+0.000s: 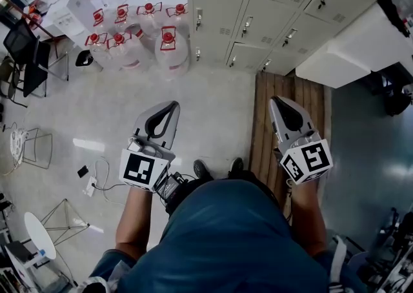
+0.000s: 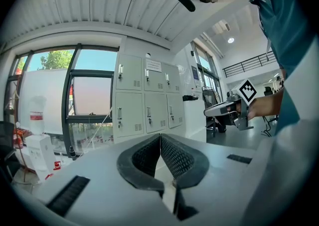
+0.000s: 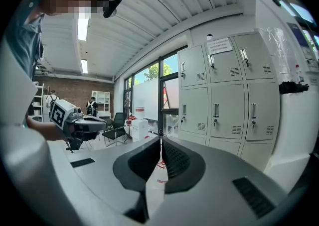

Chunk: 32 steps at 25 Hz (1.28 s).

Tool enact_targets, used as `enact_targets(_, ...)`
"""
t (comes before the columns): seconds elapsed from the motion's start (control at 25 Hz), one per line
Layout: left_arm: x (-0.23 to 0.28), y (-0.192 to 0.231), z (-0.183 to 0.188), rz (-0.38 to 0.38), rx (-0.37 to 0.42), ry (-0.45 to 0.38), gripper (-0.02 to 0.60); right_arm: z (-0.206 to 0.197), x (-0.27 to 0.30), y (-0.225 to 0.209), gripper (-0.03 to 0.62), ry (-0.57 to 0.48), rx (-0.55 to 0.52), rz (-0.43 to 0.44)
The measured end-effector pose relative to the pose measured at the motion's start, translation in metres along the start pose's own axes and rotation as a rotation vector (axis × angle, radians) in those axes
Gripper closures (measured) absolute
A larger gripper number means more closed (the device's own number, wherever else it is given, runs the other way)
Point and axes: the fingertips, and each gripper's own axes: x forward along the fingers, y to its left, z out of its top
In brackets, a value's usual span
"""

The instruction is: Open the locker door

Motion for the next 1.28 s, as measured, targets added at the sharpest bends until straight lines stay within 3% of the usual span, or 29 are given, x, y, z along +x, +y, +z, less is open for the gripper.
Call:
enact_targets(0.28, -0.007, 0.021, -0.003, -0.013, 0.007, -0.018, 0.565, 0.007, 0.019, 0.017, 0.557, -0.021, 0.017, -0.010)
enact_targets(0.68, 0.007, 0.051, -0.009, 0.032, -0.015, 0.005, 0.565, 0.005, 0.060, 0.001, 0.557, -0.001, 0.040, 0.004)
enact_targets(0.96, 0.042, 0.079, -0.015, 0.104, -0.020, 0.041, 0.565, 0.006, 0.112, -0.027, 0.557, 0.000, 0.048, 0.079)
enact_targets(1.28, 0.110, 0.095, -0.006, 0.167, -0.016, 0.048, 0.565, 0.006, 0.166, -0.088, 0.557, 0.013, 0.053, 0.157)
